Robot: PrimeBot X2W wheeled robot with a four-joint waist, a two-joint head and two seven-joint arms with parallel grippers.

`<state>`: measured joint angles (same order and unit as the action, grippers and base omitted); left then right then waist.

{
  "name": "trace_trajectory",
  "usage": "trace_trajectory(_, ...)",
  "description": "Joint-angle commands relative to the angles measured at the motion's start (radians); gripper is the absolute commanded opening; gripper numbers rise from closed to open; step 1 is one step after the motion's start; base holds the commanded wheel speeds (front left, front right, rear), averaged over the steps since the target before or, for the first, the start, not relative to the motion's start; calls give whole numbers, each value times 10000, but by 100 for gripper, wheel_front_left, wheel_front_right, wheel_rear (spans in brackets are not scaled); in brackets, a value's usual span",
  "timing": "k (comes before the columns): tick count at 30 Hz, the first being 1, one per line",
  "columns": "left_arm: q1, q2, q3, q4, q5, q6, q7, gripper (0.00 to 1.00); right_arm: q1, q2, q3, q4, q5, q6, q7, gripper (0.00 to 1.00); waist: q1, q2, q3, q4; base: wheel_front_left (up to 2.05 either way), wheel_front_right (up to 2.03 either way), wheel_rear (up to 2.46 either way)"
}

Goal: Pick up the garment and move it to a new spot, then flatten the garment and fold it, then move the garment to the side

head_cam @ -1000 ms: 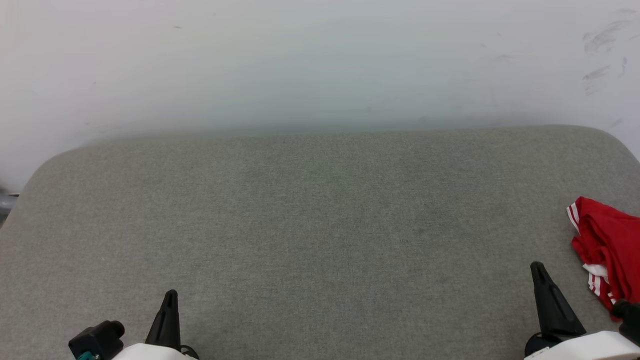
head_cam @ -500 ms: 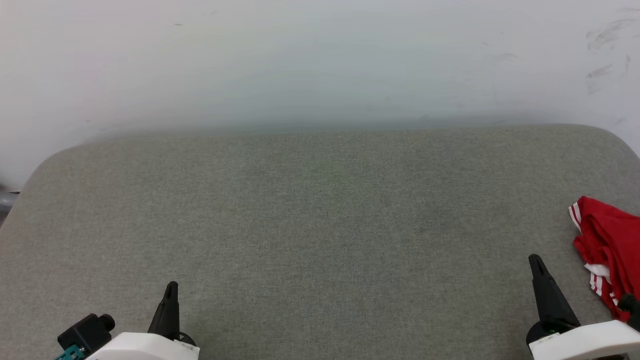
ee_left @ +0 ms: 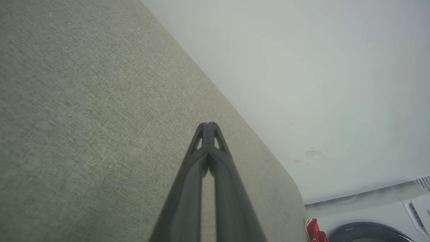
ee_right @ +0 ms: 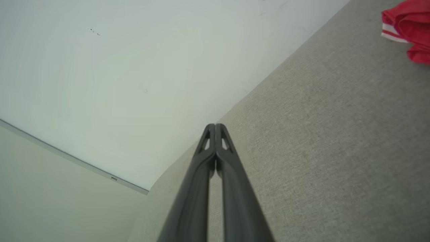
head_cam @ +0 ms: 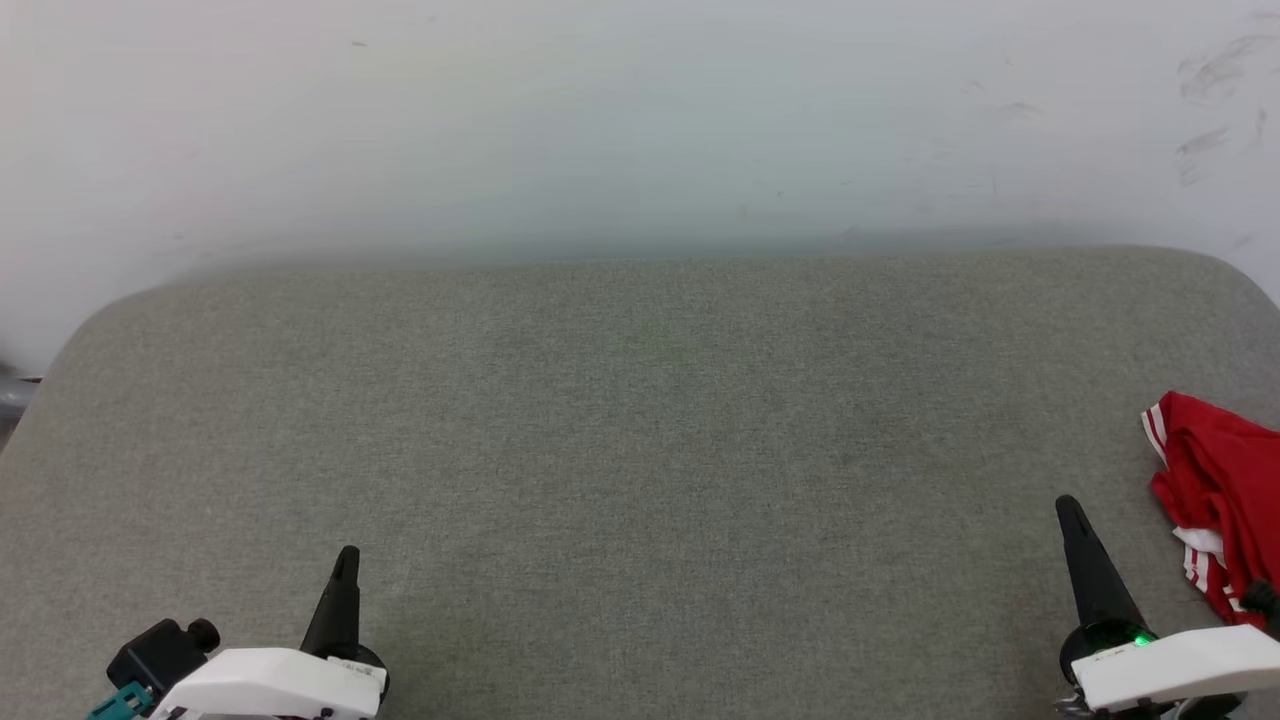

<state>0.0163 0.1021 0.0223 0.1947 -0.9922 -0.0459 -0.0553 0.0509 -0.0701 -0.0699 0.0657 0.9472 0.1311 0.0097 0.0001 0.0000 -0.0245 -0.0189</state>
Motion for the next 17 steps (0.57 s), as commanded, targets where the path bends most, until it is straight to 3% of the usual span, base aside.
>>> trace_trajectory(1, -257, 7, 89, -71, -304, -88, 71, 0, -281, -87, 2, -11, 339, -2, 26, 0, -1, 0, 6, 4, 0, 0, 0)
trace_trajectory(17, -555, -138, 328, 88, -1926, -309, 525, 0, -662, -90, -17, 483, 2165, -2, 230, 0, -1, 0, 65, 44, 0, 0, 0)
